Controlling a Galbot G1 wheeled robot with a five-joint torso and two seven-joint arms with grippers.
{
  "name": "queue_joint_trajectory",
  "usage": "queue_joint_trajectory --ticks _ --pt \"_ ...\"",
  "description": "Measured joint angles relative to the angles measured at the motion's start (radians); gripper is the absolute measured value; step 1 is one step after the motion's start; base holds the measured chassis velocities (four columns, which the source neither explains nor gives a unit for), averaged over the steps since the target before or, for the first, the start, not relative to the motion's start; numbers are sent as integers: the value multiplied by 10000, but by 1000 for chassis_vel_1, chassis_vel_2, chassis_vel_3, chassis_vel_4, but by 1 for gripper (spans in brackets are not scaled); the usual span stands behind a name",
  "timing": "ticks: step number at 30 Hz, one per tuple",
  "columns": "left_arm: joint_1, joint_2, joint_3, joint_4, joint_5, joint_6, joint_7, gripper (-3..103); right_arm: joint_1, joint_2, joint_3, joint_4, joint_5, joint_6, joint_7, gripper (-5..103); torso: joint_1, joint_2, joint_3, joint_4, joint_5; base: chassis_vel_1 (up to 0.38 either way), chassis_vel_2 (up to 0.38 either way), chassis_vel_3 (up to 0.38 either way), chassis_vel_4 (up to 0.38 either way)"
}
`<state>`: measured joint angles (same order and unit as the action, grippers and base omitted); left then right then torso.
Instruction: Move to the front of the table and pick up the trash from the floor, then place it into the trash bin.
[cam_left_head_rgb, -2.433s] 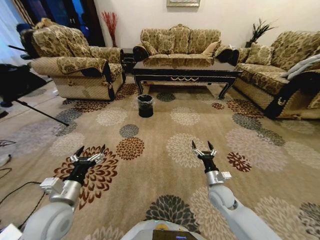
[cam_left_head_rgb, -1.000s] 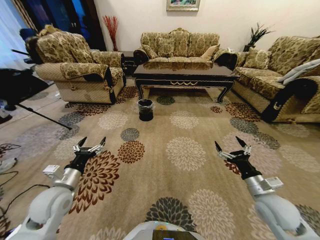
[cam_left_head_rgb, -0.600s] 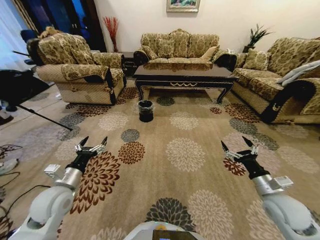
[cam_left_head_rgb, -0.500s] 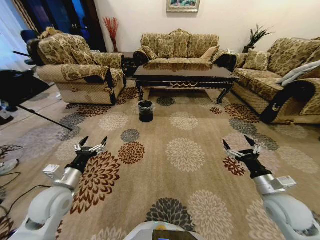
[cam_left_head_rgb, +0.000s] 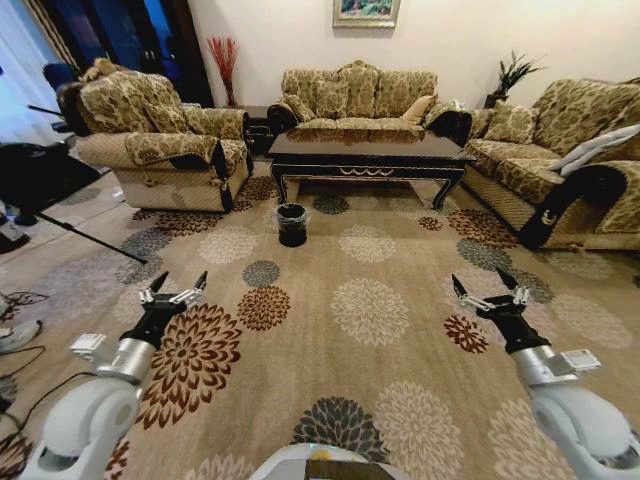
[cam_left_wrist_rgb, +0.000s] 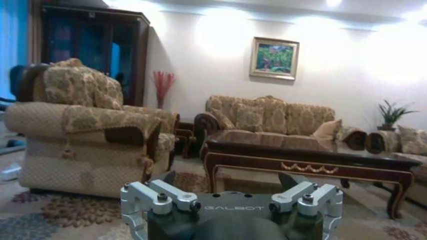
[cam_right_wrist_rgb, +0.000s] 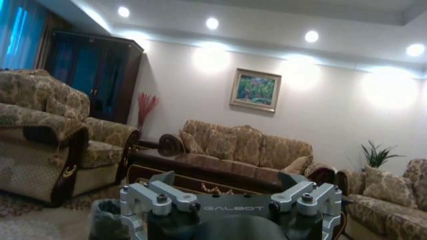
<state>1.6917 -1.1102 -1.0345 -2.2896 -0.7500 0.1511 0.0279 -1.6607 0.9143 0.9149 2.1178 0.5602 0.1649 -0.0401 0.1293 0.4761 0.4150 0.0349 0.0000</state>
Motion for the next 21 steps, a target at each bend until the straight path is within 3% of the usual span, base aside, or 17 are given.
queue_joint_trajectory --ticks 21 --pt "-74 99 -365 460 -241 -69 128 100 87 -112 153 -139 113 0 189 100 332 860 527 -1 0 0 0 0 0"
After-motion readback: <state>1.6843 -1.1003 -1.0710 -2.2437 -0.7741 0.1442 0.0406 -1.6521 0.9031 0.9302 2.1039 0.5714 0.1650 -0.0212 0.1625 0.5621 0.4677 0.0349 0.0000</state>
